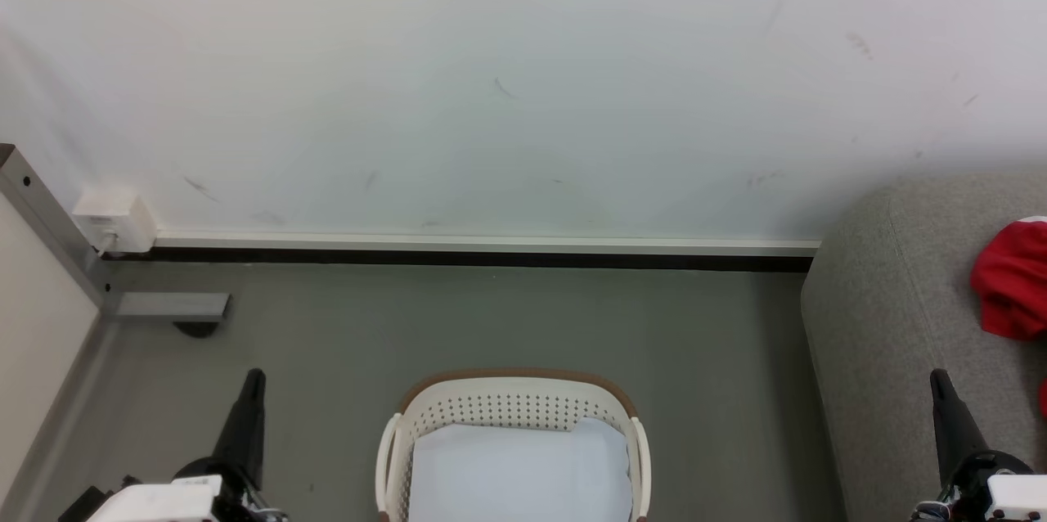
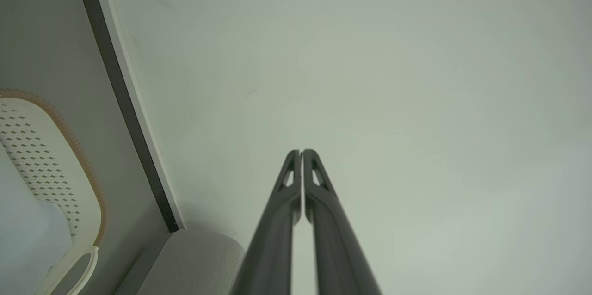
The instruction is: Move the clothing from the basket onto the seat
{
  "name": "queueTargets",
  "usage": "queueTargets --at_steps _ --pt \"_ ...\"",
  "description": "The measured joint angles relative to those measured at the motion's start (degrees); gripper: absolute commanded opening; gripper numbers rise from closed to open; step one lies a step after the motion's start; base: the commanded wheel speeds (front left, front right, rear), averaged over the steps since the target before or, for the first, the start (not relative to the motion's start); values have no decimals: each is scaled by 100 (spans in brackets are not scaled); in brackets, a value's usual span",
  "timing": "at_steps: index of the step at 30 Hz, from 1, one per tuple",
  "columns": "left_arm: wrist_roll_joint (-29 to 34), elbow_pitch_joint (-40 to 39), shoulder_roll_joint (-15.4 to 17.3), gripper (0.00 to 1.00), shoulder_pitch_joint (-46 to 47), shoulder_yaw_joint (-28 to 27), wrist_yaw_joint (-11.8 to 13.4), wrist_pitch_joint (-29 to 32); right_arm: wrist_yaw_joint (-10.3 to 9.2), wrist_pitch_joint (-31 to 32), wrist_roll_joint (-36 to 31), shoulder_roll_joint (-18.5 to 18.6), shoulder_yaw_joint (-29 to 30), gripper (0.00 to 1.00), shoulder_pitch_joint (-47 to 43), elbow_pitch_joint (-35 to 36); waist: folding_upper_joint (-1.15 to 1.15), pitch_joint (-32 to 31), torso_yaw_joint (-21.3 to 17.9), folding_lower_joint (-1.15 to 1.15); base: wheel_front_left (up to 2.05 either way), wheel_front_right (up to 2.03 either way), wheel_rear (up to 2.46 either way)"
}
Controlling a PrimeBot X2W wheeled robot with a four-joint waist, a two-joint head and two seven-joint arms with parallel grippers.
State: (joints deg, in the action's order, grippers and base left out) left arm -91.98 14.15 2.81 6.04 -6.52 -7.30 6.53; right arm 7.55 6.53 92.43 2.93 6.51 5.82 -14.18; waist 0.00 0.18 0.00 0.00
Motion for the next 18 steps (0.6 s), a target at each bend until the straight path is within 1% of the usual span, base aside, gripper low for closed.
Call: queueTargets --at_steps 18 --pt "0 0 0 0 0 0 0 0 0 3 0 -1 1 0 0 0 0 0 0 0 0 0 0"
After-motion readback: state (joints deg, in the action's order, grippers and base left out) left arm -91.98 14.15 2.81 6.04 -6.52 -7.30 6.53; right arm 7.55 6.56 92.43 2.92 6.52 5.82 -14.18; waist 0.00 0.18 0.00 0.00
